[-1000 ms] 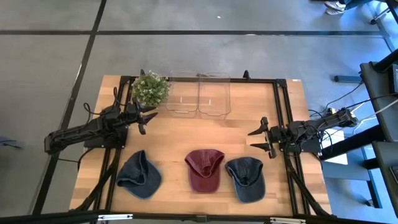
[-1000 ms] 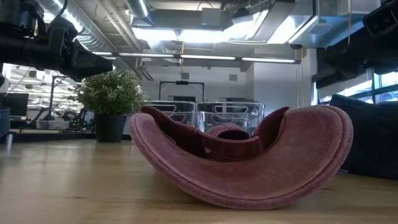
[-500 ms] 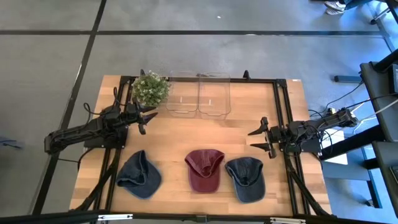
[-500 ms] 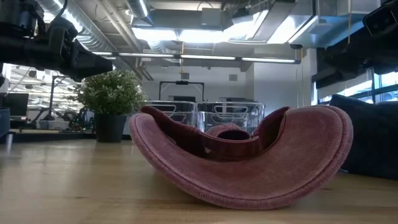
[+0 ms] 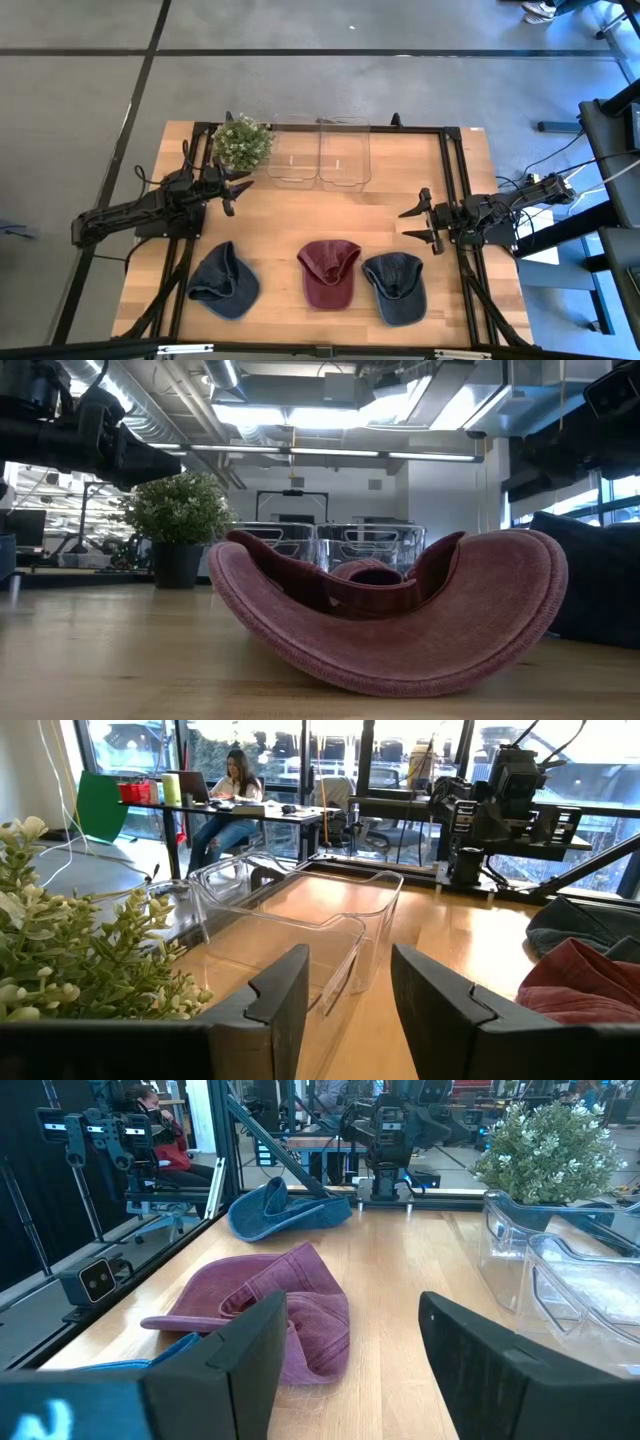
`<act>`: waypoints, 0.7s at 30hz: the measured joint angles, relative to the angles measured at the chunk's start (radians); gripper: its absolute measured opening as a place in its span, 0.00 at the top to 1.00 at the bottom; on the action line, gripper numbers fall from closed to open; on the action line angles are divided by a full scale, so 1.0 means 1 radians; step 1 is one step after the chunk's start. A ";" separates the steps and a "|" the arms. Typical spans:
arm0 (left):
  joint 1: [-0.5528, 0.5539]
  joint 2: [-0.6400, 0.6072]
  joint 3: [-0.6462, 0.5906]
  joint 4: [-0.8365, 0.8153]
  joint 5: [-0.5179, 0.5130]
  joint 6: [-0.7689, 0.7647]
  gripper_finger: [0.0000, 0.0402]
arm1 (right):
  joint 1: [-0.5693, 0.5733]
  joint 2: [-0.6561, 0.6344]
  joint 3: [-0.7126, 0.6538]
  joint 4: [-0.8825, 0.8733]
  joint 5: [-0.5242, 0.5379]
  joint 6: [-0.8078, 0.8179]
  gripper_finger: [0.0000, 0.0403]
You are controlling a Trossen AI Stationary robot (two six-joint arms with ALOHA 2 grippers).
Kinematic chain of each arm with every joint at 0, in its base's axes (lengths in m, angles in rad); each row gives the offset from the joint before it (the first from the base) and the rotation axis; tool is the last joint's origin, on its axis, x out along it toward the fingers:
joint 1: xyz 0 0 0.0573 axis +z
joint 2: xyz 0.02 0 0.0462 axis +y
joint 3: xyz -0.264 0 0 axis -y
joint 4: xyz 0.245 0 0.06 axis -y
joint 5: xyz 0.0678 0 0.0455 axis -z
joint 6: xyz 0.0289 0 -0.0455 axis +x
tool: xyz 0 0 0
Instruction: Pick & Place hat
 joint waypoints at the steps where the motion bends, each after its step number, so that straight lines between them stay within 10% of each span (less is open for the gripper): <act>1: 0.000 0.000 0.000 0.000 0.000 0.000 0.65 | 0.000 0.000 0.000 0.000 0.000 0.000 0.43; 9: 0.000 0.000 0.000 0.000 0.000 0.000 0.65 | 0.000 0.000 0.000 0.058 0.010 0.131 0.43; 21: 0.000 0.000 0.000 0.000 0.000 0.000 0.65 | 0.000 0.000 0.000 0.385 0.436 0.343 0.43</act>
